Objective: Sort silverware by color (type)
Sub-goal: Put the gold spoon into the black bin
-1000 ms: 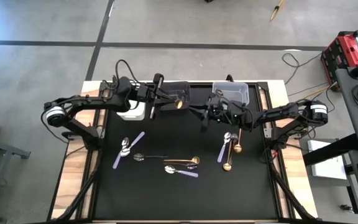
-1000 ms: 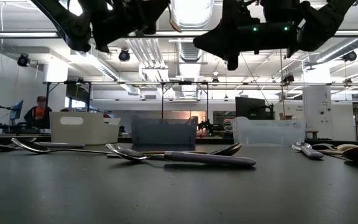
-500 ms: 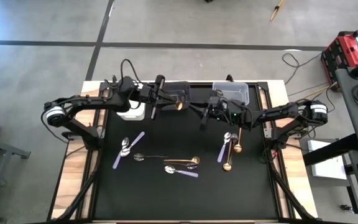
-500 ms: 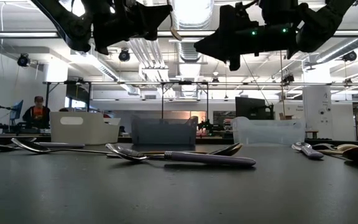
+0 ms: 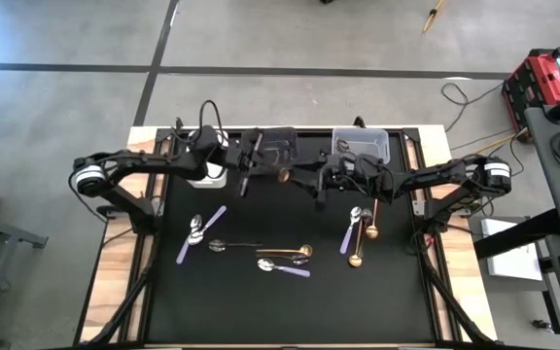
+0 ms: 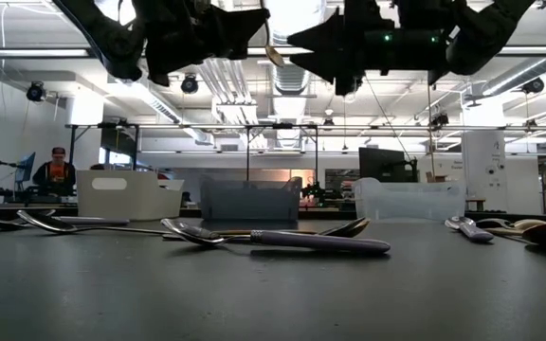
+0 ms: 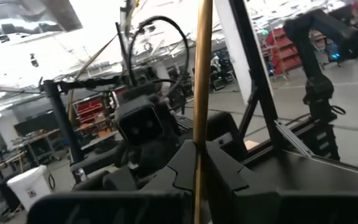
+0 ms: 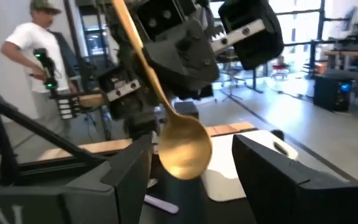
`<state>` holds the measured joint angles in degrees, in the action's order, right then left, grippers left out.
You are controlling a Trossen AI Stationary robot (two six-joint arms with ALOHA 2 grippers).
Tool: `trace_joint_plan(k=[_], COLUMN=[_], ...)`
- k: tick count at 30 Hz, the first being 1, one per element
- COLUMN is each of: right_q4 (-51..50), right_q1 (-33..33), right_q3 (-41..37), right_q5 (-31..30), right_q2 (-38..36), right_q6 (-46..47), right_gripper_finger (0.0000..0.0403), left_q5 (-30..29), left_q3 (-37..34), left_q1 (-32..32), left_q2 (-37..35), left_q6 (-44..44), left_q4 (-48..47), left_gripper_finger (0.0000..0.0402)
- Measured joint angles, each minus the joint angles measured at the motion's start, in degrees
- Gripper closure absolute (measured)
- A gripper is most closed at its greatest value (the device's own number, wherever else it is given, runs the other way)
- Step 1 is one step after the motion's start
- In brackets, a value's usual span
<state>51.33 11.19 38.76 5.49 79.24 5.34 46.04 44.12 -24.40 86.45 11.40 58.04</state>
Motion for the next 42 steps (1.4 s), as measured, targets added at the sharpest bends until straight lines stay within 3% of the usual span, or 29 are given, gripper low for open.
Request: trace_joint_plan(k=[8, 19, 28, 33, 42], right_q4=[-1.12, 0.81, 1.0, 1.16, 1.11], right_q1=[0.08, 0.1, 0.08, 0.05, 0.05], right_q3=[0.34, 2.66, 5.54, 5.54, 5.54], right_q5=[3.03, 7.02, 8.63, 8.7, 8.88], right_q2=[0.02, 3.22, 6.38, 6.34, 6.32], right_q6=[0.0, 1.07, 0.67, 0.63, 0.61], right_gripper_finger=[0.0186, 0.0187, 0.019, 0.0225, 0.0325], left_q5=[-0.18, -5.86, -4.06, -4.02, -3.86], left_q3=[0.0, 0.07, 0.07, 0.07, 0.09], left_q1=[1.85, 5.49, 5.48, 5.43, 5.39], left_q2=[0.05, 0.07, 0.07, 0.07, 0.07], left_q6=[1.01, 4.55, 4.2, 4.4, 4.64], left_q4=[1.72, 3.5, 3.57, 3.39, 2.87], left_gripper_finger=[0.0401, 0.0401, 0.0401, 0.0401, 0.0401])
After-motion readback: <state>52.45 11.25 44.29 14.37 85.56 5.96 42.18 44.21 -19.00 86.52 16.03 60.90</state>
